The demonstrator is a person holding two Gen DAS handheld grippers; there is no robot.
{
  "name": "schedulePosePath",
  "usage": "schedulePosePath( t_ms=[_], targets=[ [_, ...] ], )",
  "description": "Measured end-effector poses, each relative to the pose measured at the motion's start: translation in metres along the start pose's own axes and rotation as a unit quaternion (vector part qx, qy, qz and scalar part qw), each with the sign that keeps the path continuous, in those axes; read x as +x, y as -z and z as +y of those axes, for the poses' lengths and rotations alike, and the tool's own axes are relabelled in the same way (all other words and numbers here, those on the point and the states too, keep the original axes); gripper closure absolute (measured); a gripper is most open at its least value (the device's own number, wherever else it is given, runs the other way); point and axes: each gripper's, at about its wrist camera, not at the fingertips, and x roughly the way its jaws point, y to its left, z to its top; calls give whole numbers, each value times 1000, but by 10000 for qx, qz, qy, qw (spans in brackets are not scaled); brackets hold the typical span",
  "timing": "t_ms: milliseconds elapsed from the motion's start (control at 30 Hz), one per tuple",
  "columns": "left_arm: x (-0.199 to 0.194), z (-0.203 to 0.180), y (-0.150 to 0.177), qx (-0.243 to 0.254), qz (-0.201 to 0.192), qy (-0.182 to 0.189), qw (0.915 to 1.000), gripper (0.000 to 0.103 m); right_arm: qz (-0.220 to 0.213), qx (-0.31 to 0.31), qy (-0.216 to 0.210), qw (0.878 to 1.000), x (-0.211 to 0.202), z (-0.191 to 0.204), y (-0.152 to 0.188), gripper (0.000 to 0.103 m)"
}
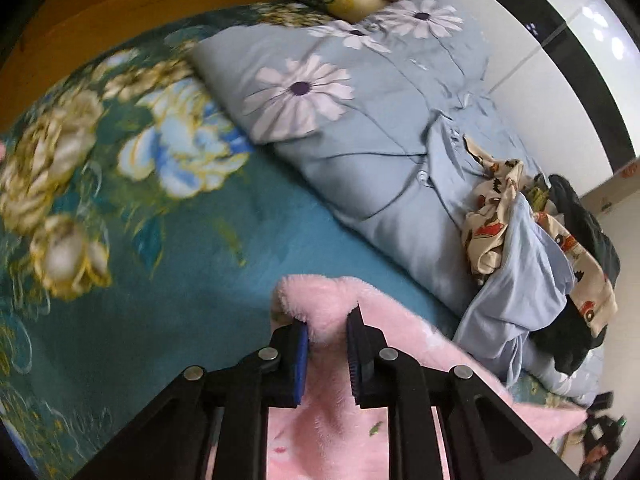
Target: Fold clothes
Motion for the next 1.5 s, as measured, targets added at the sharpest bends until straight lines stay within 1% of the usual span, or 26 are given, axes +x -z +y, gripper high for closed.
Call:
schedulePosePath(
  t_ms=[33,100,133,167,200,300,333,400,500,533,633,733,800,833,867,900,933,967,1067,1233,1267,1333,1367,1433,1500],
  targets=[
    [1,-4,-1,35,11,7,10000,85,36,-72,69,9999,3,6,-2,98],
    [0,-5,-4,-46,-31,94,9999,85,107,-216,206,9995,9,19,-5,98],
    [-1,-5,-6,-105,-83,162,9998,85,142,-235,195,9994,9,23,-5,98],
    [-5,-5,-7,-166,-163,265,9994,85,161,-300,99,9994,6,29,-7,98],
    [-9,-6,-9,-197,-249,353,9989,85,78,-459,-81,9989,-3,38,-8,98],
    [-25,-7,-6,-174,-507,517,9972,85,-338,-955,-771,9919,-34,57,-10,98],
    [-27,-3,-4,-129,-483,452,9977,85,-626,-1185,-1030,9856,-54,59,-9,98],
    [-19,11,3,-124,-283,236,9992,85,-870,-1270,-1125,9817,-73,45,-5,98],
    [-3,26,18,-80,12,-107,9999,85,-496,-801,-443,9946,-60,-20,8,98],
    [0,28,23,-70,56,-155,9998,85,-390,-754,-352,9958,-53,-27,13,98],
    [6,31,32,-65,154,-237,9996,85,-94,-687,-168,9975,-32,-41,26,98],
    [6,27,34,-26,197,-263,9995,85,203,-619,15,9979,-10,-55,40,96],
    [4,24,35,24,215,-303,9993,85,205,-843,68,9962,4,-34,37,95],
    [3,23,36,36,223,-326,9992,85,200,-919,46,9956,11,-22,33,93],
    [1,21,37,40,227,-347,9991,85,195,-984,14,9950,17,-10,29,83],
    [-1,20,37,26,228,-369,9991,85,197,-1043,-15,9944,22,0,26,67],
    [-2,19,37,6,233,-398,9989,85,196,-1143,9,9932,29,12,22,59],
    [-3,18,37,-4,238,-419,9988,85,162,-1305,168,9912,38,24,18,55],
    [-5,12,39,23,242,-484,9985,85,38,-1814,719,9808,63,59,7,55],
    [-10,2,41,97,217,-567,9981,85,294,-2211,1339,9656,109,79,-5,55],
    [-10,1,41,97,219,-591,9980,85,388,-2197,1400,9647,116,77,-6,56],
    [-10,1,40,51,214,-624,9978,85,592,-2128,1495,9638,128,73,-9,87],
    [-10,0,39,8,203,-624,9978,85,693,-2061,1507,9644,131,70,-10,98],
    [-12,-2,35,-48,111,-554,9984,85,857,-1828,1096,9733,129,65,-14,98],
    [-20,-7,29,-58,-123,-366,9992,85,690,-1656,483,9826,103,69,-26,98]
  ],
)
